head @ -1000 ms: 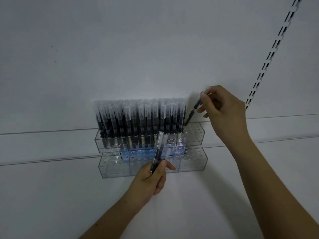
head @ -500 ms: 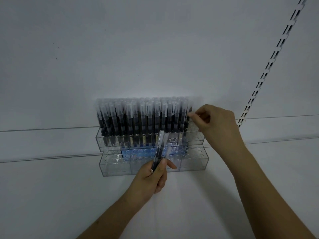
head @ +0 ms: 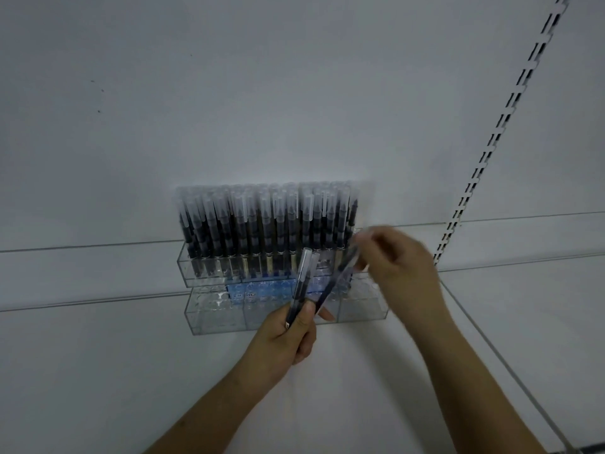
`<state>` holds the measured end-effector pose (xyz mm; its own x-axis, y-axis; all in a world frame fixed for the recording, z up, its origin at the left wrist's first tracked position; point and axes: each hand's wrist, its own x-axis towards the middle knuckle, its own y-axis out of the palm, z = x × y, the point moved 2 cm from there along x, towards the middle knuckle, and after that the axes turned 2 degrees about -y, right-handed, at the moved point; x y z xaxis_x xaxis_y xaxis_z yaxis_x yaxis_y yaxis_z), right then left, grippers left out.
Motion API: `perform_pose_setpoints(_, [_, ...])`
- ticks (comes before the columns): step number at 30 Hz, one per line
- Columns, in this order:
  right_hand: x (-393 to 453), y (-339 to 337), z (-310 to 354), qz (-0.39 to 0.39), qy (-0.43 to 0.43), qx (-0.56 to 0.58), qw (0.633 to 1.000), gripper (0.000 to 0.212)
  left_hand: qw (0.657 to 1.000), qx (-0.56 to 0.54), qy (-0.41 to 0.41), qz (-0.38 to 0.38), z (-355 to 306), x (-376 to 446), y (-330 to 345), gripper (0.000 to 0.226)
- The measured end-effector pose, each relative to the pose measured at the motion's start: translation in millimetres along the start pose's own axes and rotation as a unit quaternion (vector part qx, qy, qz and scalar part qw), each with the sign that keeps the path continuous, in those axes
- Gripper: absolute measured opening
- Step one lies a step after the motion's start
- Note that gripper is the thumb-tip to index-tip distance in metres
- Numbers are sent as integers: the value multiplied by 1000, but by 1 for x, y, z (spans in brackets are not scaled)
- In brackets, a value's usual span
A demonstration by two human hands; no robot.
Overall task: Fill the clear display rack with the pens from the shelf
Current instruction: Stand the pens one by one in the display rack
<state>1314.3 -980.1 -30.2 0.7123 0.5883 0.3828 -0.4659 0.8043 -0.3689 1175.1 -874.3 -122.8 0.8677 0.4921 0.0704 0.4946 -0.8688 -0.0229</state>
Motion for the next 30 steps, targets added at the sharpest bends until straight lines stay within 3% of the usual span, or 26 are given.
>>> perform_pose_setpoints(3, [18, -30, 16, -138, -55, 42, 988, 16, 1000, 4, 3, 4, 0, 0, 0, 37])
perform_pose_setpoints(5, [28, -39, 20, -163, -84, 34, 982, 16, 1000, 4, 2, 4, 0, 1, 0, 38])
perform_pose_setpoints(12, [39, -29, 15, -90, -134, -105, 981, 16, 1000, 7, -3, 7, 0, 0, 0, 39])
perform_pose_setpoints(21, [56, 0, 15, 34, -183, -272, 944, 27, 1000, 3, -10, 6, 0, 0, 1, 40])
perform_pose_setpoints(26, [47, -1, 6, -16, -146, -268, 952, 28, 1000, 6, -12, 5, 0, 0, 1, 40])
perform_pose_setpoints(30, [14, 0, 5, -47, -93, -175, 979, 27, 1000, 3, -11, 4, 1, 1, 1, 37])
